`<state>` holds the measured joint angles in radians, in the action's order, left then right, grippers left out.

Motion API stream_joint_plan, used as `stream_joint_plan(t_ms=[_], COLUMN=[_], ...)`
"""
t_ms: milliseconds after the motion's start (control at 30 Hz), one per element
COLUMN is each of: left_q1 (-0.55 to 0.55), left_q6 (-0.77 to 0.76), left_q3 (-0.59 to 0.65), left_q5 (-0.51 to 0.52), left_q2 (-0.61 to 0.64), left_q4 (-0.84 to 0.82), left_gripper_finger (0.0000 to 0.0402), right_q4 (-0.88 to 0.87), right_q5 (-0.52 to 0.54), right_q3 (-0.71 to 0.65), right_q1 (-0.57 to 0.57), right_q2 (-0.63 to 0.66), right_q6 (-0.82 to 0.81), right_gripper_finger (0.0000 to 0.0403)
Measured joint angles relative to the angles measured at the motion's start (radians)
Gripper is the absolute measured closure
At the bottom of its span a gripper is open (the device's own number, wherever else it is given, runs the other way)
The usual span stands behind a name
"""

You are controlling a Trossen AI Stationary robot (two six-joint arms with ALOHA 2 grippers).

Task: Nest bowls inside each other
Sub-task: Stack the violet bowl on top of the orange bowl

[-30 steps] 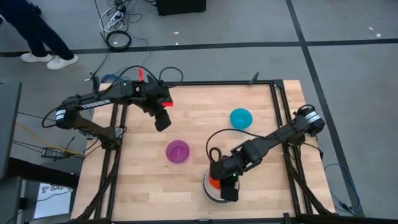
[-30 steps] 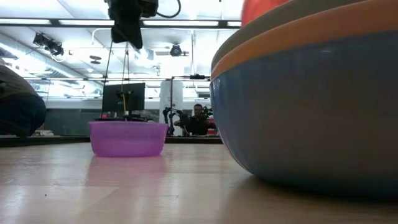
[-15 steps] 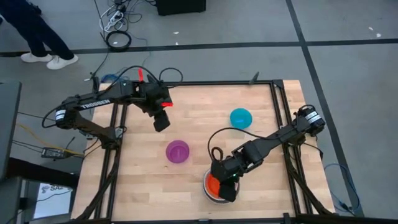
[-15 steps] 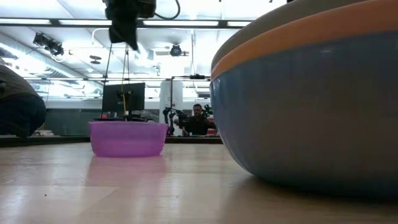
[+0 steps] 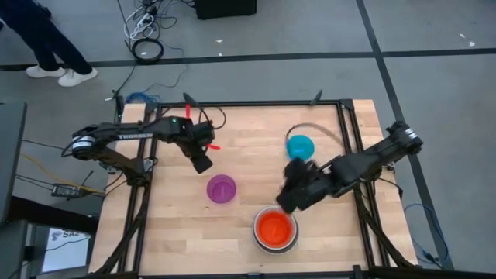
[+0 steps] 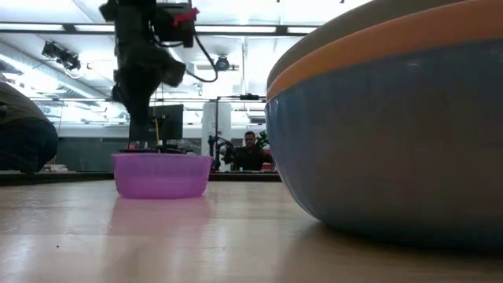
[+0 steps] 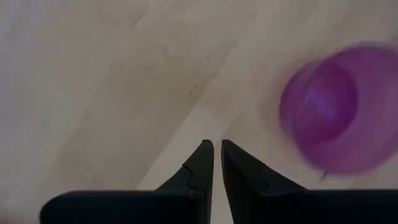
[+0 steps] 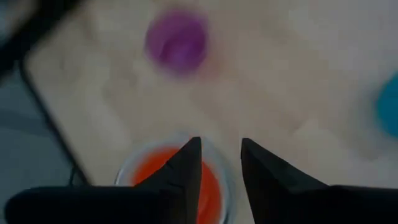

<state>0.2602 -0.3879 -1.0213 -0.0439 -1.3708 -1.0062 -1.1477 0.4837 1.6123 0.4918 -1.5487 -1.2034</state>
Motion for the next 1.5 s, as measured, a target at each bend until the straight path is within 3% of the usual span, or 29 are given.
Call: stream_joint_plan(t_ms=[233,333,533,633,833,1000,1233,1500], left_q1=[-0.011,-0.039,-0.093,-0.115,-0.133,-0.133,-0.132,-0.143], left_q6=[-0.219,-0.301,-0.355,-0.368,-0.405,-0.402,-0.351,-0.343], left_q3=[0.038,0.027,0.027,0.027,0.027,0.027,0.027,0.027], left_q5=[-0.108,-0.133,-0.17,-0.249,-0.269,-0.234,-0.099,-0.132], left_q2=[-0.001,0.0,-0.066,-0.089,-0.095,-0.102,-0.103,-0.195], left_q4=[0.146,0.228,0.31,0.321,0.352,0.251,0.178,0.193], left_gripper_finger=[0.0361,0.0361,0.0359,0.0347,0.0302,0.0272,0.0259,0.0259], right_q4=[0.063,0.173,0.381,0.39,0.384,0.351,0.297,0.283], right_q5=[0.459,0.537,0.493,0.407,0.308,0.234,0.189,0.166], right_q3=[0.0,0.0,0.0,0.0,0.0,0.0,0.0,0.0], right_q1=[0.005,0.002,-0.051,-0.097,-0.142,-0.165,-0.177,-0.18], right_q2=[0.16,0.192,0.215,0.227,0.228,0.227,0.226,0.226], right_q6=[-0.172,-0.138,0.048,0.053,0.132,0.158,0.151,0.15], right_gripper_finger=[0.0307,0.0305,0.0304,0.0304,0.0304,0.0303,0.0303,0.0303])
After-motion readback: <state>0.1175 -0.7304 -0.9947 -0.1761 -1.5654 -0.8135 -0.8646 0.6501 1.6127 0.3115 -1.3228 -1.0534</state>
